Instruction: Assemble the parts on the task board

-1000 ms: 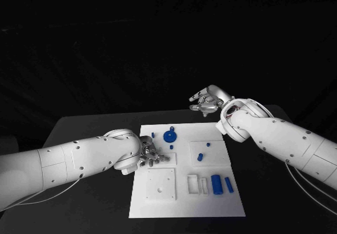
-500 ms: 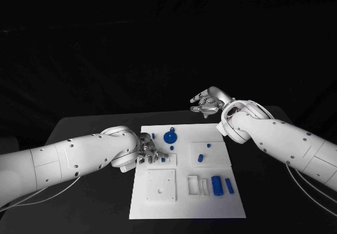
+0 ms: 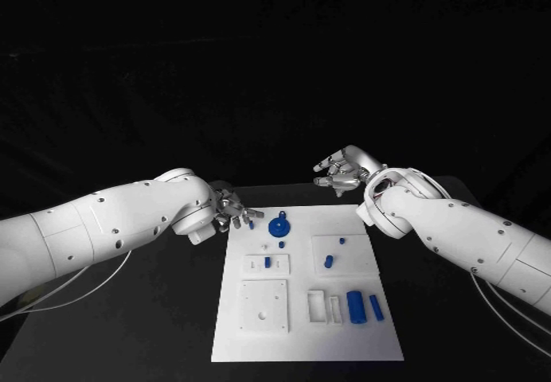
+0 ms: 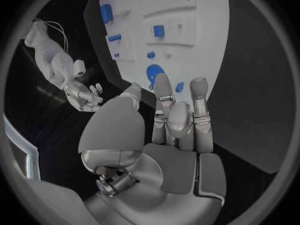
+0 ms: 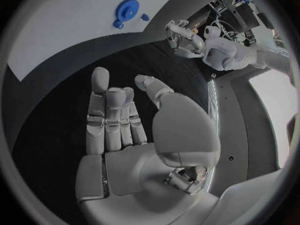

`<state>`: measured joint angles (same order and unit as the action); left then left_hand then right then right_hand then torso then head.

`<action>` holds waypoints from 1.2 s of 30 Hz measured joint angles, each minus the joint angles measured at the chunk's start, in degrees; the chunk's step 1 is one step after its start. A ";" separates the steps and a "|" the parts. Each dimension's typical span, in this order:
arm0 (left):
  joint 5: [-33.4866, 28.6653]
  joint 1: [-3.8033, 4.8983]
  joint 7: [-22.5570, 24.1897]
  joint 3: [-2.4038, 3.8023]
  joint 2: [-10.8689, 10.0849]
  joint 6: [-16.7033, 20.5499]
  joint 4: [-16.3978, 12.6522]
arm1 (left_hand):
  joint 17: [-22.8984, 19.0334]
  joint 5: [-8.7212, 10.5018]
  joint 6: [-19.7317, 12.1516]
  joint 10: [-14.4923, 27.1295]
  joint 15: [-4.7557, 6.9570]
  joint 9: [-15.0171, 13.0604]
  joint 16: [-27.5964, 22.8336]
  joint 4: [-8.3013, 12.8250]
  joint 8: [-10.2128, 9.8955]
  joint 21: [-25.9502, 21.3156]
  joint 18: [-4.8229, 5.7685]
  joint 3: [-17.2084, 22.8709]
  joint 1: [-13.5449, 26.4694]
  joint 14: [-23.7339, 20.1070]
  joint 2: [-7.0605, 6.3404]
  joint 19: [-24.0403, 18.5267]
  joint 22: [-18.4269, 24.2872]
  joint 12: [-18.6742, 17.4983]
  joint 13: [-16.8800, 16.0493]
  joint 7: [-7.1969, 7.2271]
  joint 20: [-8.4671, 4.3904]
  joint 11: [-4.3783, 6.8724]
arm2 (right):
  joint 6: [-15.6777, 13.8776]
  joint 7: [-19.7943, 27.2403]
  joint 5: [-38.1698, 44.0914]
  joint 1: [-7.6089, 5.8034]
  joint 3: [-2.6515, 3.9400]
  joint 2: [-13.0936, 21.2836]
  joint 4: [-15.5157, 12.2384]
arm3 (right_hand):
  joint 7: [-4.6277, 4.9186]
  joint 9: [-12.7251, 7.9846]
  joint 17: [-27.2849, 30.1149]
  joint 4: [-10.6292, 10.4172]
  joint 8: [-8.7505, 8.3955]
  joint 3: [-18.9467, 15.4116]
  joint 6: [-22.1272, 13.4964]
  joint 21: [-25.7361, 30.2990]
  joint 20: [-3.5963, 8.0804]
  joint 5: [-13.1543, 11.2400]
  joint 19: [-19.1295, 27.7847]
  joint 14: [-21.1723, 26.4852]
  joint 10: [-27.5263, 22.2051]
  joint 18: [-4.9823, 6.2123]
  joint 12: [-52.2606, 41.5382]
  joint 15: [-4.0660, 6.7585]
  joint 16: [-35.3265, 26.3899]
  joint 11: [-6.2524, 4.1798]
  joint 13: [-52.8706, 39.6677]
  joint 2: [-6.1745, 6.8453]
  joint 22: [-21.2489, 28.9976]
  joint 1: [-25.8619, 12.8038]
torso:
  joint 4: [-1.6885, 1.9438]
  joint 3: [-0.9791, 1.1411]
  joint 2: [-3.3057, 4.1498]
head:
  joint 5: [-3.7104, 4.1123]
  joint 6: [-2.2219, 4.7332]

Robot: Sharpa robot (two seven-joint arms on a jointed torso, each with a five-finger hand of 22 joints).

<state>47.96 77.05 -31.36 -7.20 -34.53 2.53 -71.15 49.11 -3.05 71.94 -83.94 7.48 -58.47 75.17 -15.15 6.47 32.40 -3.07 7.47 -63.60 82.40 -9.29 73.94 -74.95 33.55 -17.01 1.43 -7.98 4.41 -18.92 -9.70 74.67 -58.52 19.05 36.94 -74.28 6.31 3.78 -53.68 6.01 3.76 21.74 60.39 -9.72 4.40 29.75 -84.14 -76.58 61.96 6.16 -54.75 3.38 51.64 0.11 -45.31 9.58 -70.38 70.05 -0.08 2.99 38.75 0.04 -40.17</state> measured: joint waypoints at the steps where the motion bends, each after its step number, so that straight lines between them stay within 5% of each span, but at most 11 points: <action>1: -0.26 0.21 0.02 0.02 0.28 -0.08 0.93 | 0.00 0.00 0.00 0.00 0.00 0.47 0.00 0.26 -0.09 -0.02 0.00 0.09 -0.07 0.00 0.06 0.00 0.00 0.00 -0.01 0.00 0.00 0.00 | 0.00 0.00 0.00 0.00 0.00 0.02 0.00 | 0.00 0.00 0.00 0.00 0.00 0.00 0.00 0.00 0.00 0.00 0.00 0.00 0.00 0.00 0.00 0.00 0.00 0.00 0.00 0.00 0.00 0.00 | -0.02 0.00 0.04 | -0.03 0.10; 6: -1.19 0.79 0.09 0.04 2.17 -1.33 6.27 | -0.03 -0.04 -0.18 -0.21 0.00 1.87 0.00 2.63 -0.09 -0.16 0.00 0.19 -0.16 0.00 1.21 0.00 0.01 -0.38 -0.13 -0.18 0.00 -0.21 | -0.01 -0.02 0.00 0.00 0.00 0.12 -0.12 | 0.00 0.00 0.00 0.00 0.00 0.00 0.00 0.00 0.00 0.18 0.00 0.00 0.00 0.00 0.00 0.00 0.00 0.00 0.00 0.00 0.03 0.00 | -0.10 0.03 0.27 | -0.21 0.44; 9: -1.29 0.97 0.09 0.02 3.71 -2.79 9.42 | -0.28 -2.09 -0.40 0.01 -0.22 2.46 0.00 4.56 -0.09 -0.26 0.00 -0.05 -0.14 -0.22 2.56 0.00 0.01 -0.44 -0.20 -0.39 0.00 -0.42 | -0.02 -0.03 -0.01 0.00 0.00 0.17 -0.21 | 0.00 0.00 0.00 0.00 0.00 0.00 0.00 0.00 0.00 0.26 0.00 0.00 0.00 -0.01 0.00 0.00 0.00 0.00 0.00 0.00 0.06 0.00 | -0.21 0.10 0.50 | -0.38 0.70; 14: -1.21 1.02 0.10 -0.34 6.24 -5.87 13.50 | -0.54 -2.49 -1.37 0.01 -0.22 3.18 -0.29 5.93 -0.09 -0.48 -0.01 -0.39 0.28 -0.23 2.97 0.00 0.01 -0.66 -0.36 -0.65 0.00 -0.42 | -0.04 -0.05 -0.01 0.00 0.00 0.21 -0.50 | 0.00 0.00 0.00 0.00 0.00 0.00 0.00 0.00 0.00 0.26 0.00 0.00 0.01 -0.01 0.00 0.00 0.00 0.01 0.01 0.00 0.06 0.00 | -0.41 0.16 0.98 | -0.62 1.20; 27: -0.18 0.02 0.54 -2.32 11.61 -11.64 22.59 | -1.69 -2.48 -2.75 0.01 -0.42 3.79 -0.66 5.93 -0.23 -0.55 0.00 -0.39 0.58 -0.84 3.27 0.00 0.02 -1.33 -0.72 -1.01 0.00 -0.42 | -0.12 -0.11 -0.01 -0.01 0.01 0.35 -1.17 | 0.00 0.00 0.00 0.00 0.00 0.00 0.00 0.00 0.00 0.26 0.00 0.00 0.09 0.00 0.00 0.00 0.00 0.09 0.01 0.00 0.08 0.00 | -1.15 0.14 2.21 | -1.18 1.94; 29: 0.06 -0.19 0.65 -2.43 11.99 -11.87 23.23 | -2.06 -2.48 -4.37 0.00 -0.46 6.35 -0.90 5.93 -0.63 -0.91 0.00 -0.38 1.09 -1.26 3.41 -0.22 0.02 -1.33 -1.00 -1.46 0.21 -0.84 | -0.13 -0.12 -0.01 -0.02 0.01 0.39 -1.23 | 0.00 0.00 0.00 0.00 0.00 0.00 0.00 0.00 0.00 0.26 0.00 0.00 0.09 0.00 0.00 0.00 0.00 0.09 0.01 0.00 0.15 0.00 | -1.24 0.14 2.32 | -1.20 1.99; 36: 0.93 -0.51 1.22 -2.57 12.52 -11.79 24.04 | -2.12 -1.33 -5.82 0.00 -0.45 11.14 -0.90 3.21 2.57 -1.07 -0.01 0.03 2.04 -1.27 2.46 -0.22 0.03 -1.33 -1.13 -1.66 0.21 -0.84 | -0.19 -0.17 0.00 -0.03 0.02 0.41 -1.32 | 0.02 0.00 0.00 -0.04 0.00 -0.04 -0.03 -0.01 0.00 0.45 0.00 0.00 0.10 0.00 0.00 0.00 0.00 0.10 0.04 0.00 0.15 0.00 | -1.44 0.10 2.57 | -1.16 2.09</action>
<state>48.89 76.54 -30.14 -9.76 -22.00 -9.26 -47.11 47.00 -4.38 66.12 -83.94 7.03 -47.33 74.27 -11.94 9.04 31.33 -3.08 7.49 -61.56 81.13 -6.83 73.72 -74.92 32.22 -18.14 -0.23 -7.77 3.57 -19.11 -9.87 74.68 -58.55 19.06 37.34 -75.60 6.33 3.78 -53.68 5.96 3.76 21.70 60.36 -9.73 4.39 30.20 -84.14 -76.58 62.06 6.15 -54.75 3.38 51.64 0.21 -45.27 9.58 -70.24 70.05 -1.53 3.09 41.32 -1.12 -38.08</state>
